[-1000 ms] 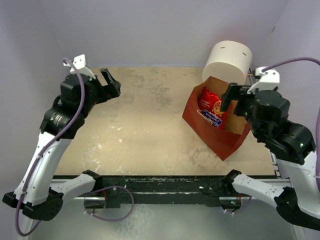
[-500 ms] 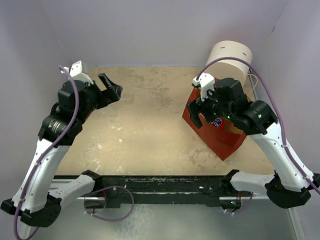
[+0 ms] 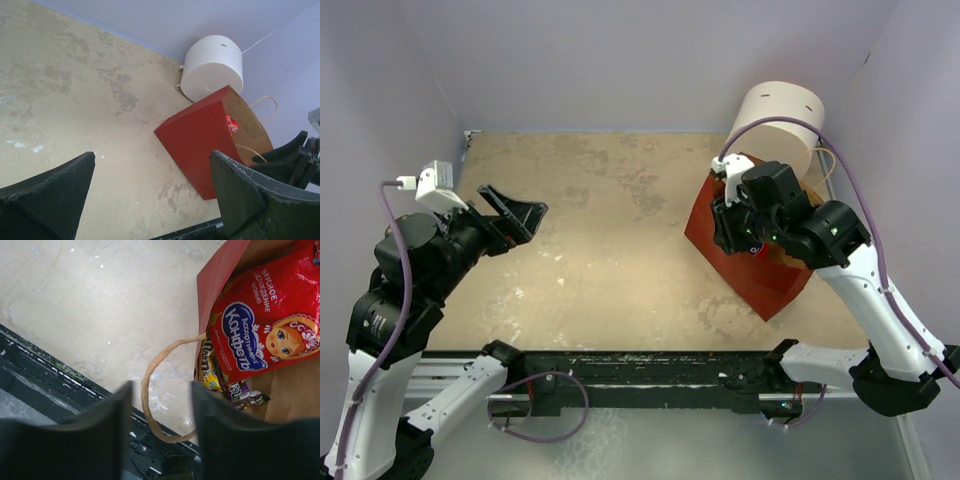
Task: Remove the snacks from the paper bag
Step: Adjust the paper bag at the center of the board.
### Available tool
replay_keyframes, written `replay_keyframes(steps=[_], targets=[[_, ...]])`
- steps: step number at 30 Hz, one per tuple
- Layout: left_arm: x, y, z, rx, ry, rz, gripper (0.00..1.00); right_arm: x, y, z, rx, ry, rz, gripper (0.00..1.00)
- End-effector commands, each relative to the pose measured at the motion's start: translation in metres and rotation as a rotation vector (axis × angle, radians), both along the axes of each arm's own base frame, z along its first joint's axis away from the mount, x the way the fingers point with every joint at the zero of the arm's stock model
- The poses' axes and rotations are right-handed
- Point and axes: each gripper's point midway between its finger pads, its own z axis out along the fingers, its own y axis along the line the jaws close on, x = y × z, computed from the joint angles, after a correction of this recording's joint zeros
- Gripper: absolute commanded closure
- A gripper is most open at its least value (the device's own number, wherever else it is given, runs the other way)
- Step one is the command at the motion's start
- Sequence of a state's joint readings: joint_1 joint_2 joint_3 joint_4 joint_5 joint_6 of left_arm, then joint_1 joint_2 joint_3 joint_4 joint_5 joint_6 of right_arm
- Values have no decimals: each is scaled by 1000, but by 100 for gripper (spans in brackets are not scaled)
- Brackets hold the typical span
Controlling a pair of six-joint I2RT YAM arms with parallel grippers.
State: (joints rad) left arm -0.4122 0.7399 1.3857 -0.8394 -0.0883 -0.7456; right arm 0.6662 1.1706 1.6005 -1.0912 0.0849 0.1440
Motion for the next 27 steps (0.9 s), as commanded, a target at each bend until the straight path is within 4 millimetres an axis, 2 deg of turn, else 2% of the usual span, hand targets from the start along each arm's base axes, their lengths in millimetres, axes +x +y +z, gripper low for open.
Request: replay_keyframes(steps=[1, 3, 6, 8, 11, 15, 17, 18, 20, 24, 27], targets=[[-20, -1, 15, -52, -18, -37, 1, -8, 11, 5, 119, 84, -81, 77], [-23, -2, 16, -62, -16, -51, 1, -7, 22, 13, 178, 102, -91, 89], [-25, -10, 13, -100, 10, -80, 1, -1, 44, 27, 309, 116, -102, 93], [-26, -15, 9, -127, 31, -101, 1, 1, 68, 35, 441, 141, -76, 92], [-27, -21, 4, -157, 45, -125, 1, 1, 91, 46, 563, 164, -32, 90], [-30, -20, 7, -156, 33, -129, 1, 4, 90, 60, 565, 140, -35, 85], [-31, -17, 10, -148, 21, -118, 1, 4, 88, 67, 543, 130, -22, 74], [-30, -16, 11, -144, 15, -112, 1, 4, 86, 71, 531, 124, -23, 67], [-29, -15, 12, -136, 8, -106, 1, 11, 68, 78, 470, 65, -86, 50], [-28, -13, 12, -124, 3, -96, 1, 25, 14, 91, 328, -111, -267, 15], [-28, -8, 13, -109, -4, -78, 1, 31, -38, 109, 239, -280, -438, 3]])
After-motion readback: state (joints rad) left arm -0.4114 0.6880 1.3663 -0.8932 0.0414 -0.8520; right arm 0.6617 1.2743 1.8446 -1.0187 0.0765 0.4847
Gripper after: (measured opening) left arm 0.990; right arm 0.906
